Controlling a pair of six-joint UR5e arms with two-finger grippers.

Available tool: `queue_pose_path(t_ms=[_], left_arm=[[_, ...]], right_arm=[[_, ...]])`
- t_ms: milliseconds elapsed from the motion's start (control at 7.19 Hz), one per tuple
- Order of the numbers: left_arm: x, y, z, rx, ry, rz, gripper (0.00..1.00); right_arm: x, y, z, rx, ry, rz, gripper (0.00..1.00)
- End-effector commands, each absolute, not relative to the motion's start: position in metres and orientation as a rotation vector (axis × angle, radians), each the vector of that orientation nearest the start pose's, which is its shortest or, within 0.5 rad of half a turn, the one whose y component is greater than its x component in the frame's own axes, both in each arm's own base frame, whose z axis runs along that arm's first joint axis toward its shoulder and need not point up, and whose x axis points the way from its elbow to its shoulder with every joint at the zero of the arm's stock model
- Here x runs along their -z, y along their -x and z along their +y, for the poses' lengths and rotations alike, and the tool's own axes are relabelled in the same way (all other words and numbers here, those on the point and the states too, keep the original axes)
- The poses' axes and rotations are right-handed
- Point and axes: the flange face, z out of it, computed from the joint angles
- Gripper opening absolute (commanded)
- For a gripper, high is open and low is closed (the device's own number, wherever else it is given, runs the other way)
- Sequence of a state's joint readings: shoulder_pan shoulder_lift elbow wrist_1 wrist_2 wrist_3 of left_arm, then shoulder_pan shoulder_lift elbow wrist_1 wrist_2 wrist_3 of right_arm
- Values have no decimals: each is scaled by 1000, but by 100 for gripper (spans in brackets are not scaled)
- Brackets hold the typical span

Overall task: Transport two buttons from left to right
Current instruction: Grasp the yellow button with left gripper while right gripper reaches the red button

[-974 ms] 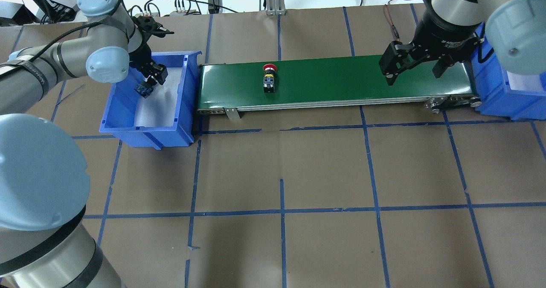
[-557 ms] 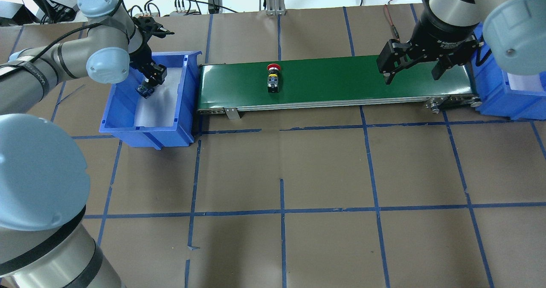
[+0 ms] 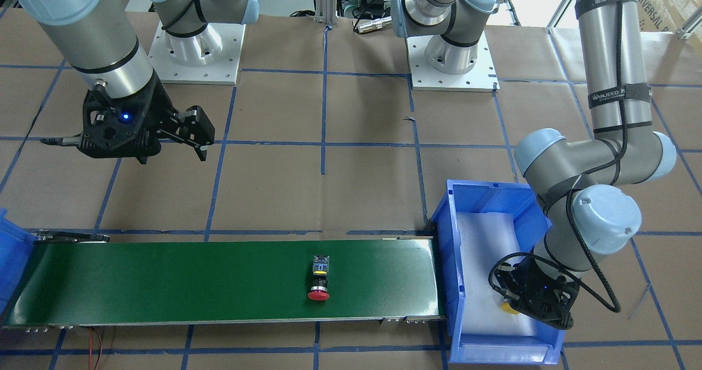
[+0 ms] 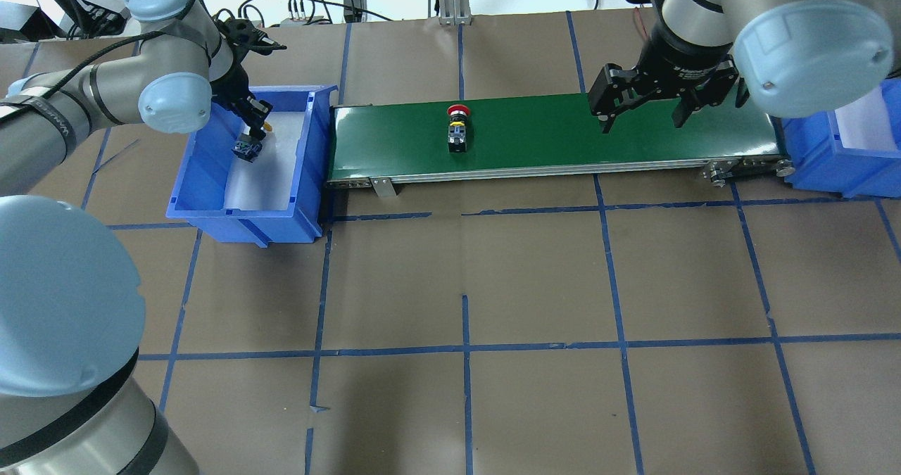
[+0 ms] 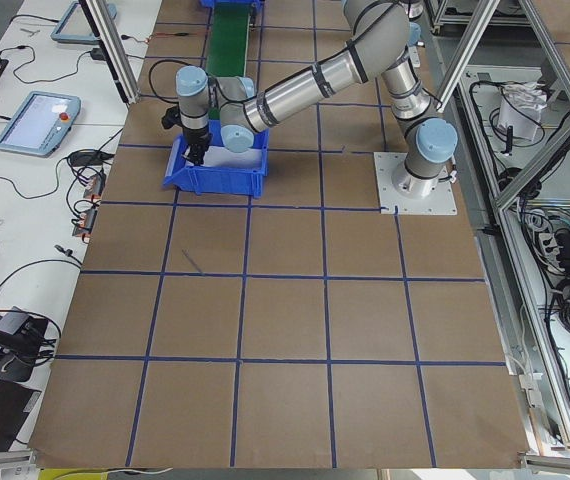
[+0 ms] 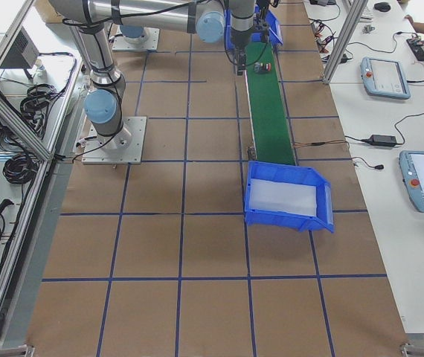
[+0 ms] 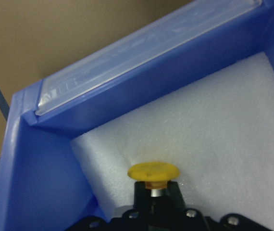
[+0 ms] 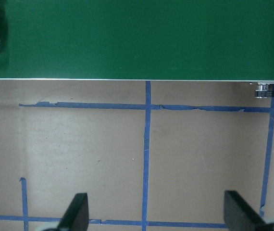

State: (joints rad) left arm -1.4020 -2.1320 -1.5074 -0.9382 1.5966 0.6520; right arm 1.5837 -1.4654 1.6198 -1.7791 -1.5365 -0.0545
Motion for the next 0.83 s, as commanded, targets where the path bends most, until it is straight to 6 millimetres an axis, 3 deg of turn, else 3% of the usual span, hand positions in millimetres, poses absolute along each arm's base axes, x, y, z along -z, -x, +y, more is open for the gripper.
queue_pose_path(t_ms=[0,139,278,417,696], left_arm=[[-285,17,-686,201,-729,2961,23],[-290,17,-683,195,-729,2963,24],[-275,17,-686,167,-729,2972,55],[-271,17,-688,163,-734,2970,66],[-258,17,-690,150,-738,2975,65]], right_arm=[[-391,-176,-567,156,190,3093,100],[-371,-197,-580,199,205,3085,100],[-356,-219,-588,213,208,3079,100],[-347,-232,-598,212,224,3076,100],[-326,-262,-613,193,287,3067,100]])
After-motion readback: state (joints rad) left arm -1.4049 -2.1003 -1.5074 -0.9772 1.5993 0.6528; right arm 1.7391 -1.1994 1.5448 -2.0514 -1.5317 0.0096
